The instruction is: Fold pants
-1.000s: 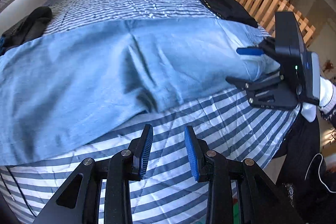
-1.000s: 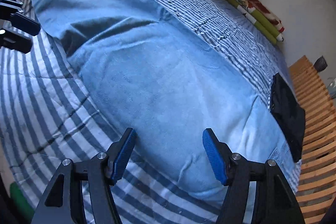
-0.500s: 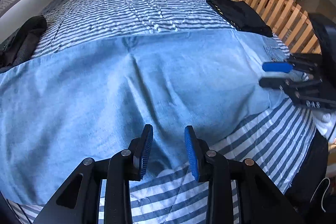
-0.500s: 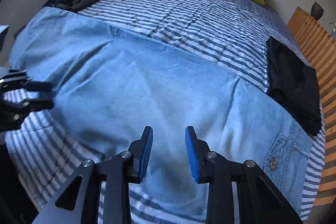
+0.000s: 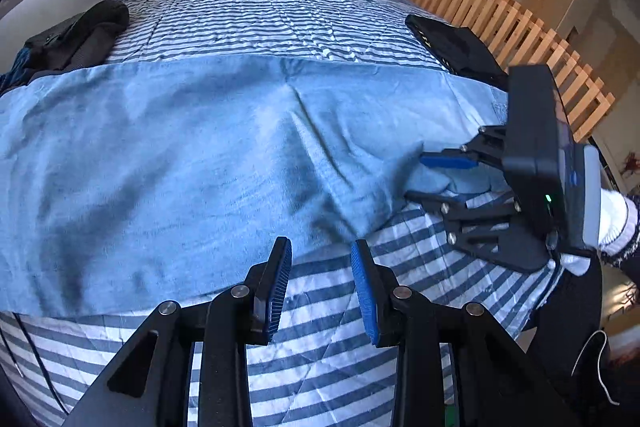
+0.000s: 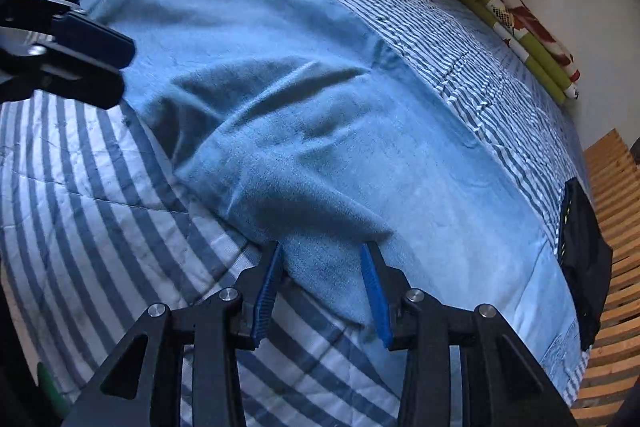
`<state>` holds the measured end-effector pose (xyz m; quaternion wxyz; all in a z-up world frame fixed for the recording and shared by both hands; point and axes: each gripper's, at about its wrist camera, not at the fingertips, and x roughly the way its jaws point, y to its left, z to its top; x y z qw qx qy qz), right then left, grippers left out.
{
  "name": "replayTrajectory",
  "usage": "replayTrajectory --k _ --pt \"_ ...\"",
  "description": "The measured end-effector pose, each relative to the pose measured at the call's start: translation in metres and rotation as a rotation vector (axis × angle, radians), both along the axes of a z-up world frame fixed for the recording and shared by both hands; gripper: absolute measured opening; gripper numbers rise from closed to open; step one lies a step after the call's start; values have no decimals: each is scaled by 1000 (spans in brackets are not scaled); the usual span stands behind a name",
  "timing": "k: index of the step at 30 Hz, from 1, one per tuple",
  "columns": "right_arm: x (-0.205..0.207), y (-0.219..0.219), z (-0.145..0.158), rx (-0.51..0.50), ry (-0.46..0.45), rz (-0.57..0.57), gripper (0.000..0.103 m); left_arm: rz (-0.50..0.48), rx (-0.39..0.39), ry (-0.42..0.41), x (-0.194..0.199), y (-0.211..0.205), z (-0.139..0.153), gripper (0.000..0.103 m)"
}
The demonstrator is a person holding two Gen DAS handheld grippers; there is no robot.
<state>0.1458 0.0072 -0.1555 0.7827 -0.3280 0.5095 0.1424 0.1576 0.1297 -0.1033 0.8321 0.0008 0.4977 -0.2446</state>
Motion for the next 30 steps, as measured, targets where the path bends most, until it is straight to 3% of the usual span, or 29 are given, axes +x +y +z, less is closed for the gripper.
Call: replayTrajectory --k 1,2,6,9,11,13,14,16,17,18,24,30 --pt "4 -2 2 -13 6 -13 11 -19 -1 1 -5 -2 -3 34" --pt "11 -5 5 -16 19 -34 0 -37 3 1 -8 -7 -6 34" --pt "41 -28 39 84 37 -126 0 -133 12 21 -14 -31 -21 34" --pt "45 -37 58 147 53 -125 0 -170 20 63 -11 -47 -39 34" --pt "38 -38 62 190 92 -85 8 -134 19 77 -3 -46 -47 34" --pt "23 -35 60 229 101 -39 42 -56 -74 114 9 -31 -51 33" --pt "15 -33 57 234 91 -25 47 -23 -112 129 13 -24 -53 33" --pt "3 -30 47 225 69 -15 48 47 -169 148 24 -12 -54 27" --pt "0 -30 42 221 60 -8 48 69 -198 158 28 -9 -53 19" --pt "-3 -29 36 208 51 2 48 92 -228 168 32 -6 -52 6" --pt "-9 -17 30 180 54 62 48 96 -252 103 39 -8 -14 4" --pt "-5 11 23 128 17 83 56 110 -309 78 56 1 21 4"
